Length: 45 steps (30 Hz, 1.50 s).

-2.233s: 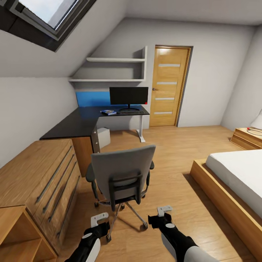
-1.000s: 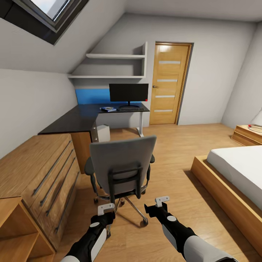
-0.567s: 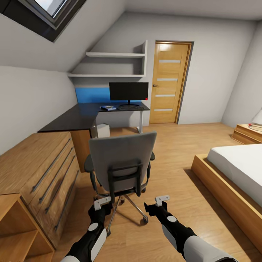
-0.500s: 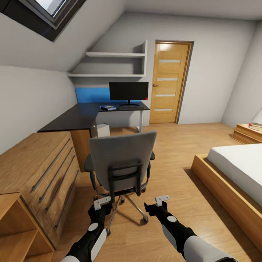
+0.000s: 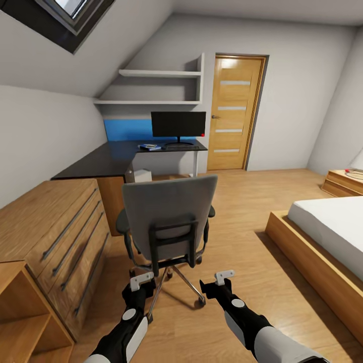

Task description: In the bedroom, organize the workspace by keeping the computer under the desk, ensuring the monitor is on the desk, placing the keyboard on the desk next to the monitor, placing the mouse on the desk next to the keyboard, moving the folder from the swivel chair onto the desk next to the mouse, stacking the notebook on top of the folder with the pen on top of the notebook, and positioning the swivel chair next to the desk.

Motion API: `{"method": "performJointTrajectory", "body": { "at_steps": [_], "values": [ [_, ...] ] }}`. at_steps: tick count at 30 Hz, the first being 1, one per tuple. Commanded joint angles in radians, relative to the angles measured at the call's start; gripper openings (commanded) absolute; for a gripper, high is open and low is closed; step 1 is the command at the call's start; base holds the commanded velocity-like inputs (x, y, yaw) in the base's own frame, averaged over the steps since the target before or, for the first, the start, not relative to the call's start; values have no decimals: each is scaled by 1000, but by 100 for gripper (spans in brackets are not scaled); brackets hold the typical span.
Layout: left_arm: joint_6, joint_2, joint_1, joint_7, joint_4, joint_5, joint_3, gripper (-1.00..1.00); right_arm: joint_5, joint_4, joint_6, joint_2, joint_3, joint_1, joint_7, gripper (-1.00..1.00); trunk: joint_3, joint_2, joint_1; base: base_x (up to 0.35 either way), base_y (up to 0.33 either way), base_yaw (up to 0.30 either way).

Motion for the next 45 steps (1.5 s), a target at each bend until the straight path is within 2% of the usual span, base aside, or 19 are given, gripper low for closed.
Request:
{"method": "performJointTrajectory", "body": {
  "at_steps": [1,6,9,16,22,23,24,26,28,29,34,38,39,42,44,45],
  "values": [
    [-4,0,-1,5,0,9,-4,100,-10,1,-9,0,5,-1,3,100,-4,-8,4,0,0,0],
    [25,0,-1,5,-1,9,-4,100,-11,2,-45,-1,4,-1,2,100,-20,-43,23,0,0,0],
    [65,0,-1,5,-1,9,-4,100,-11,3,-56,-2,4,-1,3,100,-29,-64,34,0,0,0],
    [246,0,-1,11,-4,11,-8,100,-5,-4,-73,-1,8,-1,2,100,-51,-113,61,0,0,0],
    [339,0,-2,12,-48,13,-10,100,-2,-8,-71,2,9,-2,0,100,-70,-155,84,0,0,0],
    [368,0,-2,12,-66,13,-10,100,-2,-11,-63,3,9,-3,-1,100,-73,-162,88,0,0,0],
    [428,0,-4,12,-109,14,-9,100,-3,-27,-21,3,9,-5,-4,100,-76,-169,92,0,0,0],
    [444,0,-5,11,-122,14,-8,100,-3,-38,-2,3,8,-5,-4,100,-82,-183,100,0,0,0],
    [450,0,-5,9,-125,17,-6,100,-5,-42,5,3,8,-5,-3,100,-89,-197,107,0,0,0],
    [445,0,-5,4,-101,33,-4,100,-4,-45,10,2,9,-5,-1,100,-92,-204,111,0,0,0],
    [388,0,-5,5,-81,40,-3,100,-2,-47,9,0,11,-6,1,100,-108,-239,130,0,0,0],
    [333,0,-5,8,-77,40,-3,100,0,-49,-52,0,10,-6,0,100,-120,-267,146,0,0,0],
    [293,0,-5,8,-76,40,-3,100,1,-48,-81,0,9,-6,-1,100,-123,-274,149,0,0,0],
    [236,0,-5,8,-75,39,-3,100,1,-48,-98,-1,9,-6,-2,100,-133,-295,161,0,0,0],
    [142,0,-5,5,-72,37,-4,100,1,-48,-111,-2,9,-6,-2,100,-139,-309,169,0,0,0],
    [130,0,-5,4,-72,37,-4,100,1,-48,-112,-2,9,-6,-2,100,-142,-316,172,0,0,0]
  ]
}}
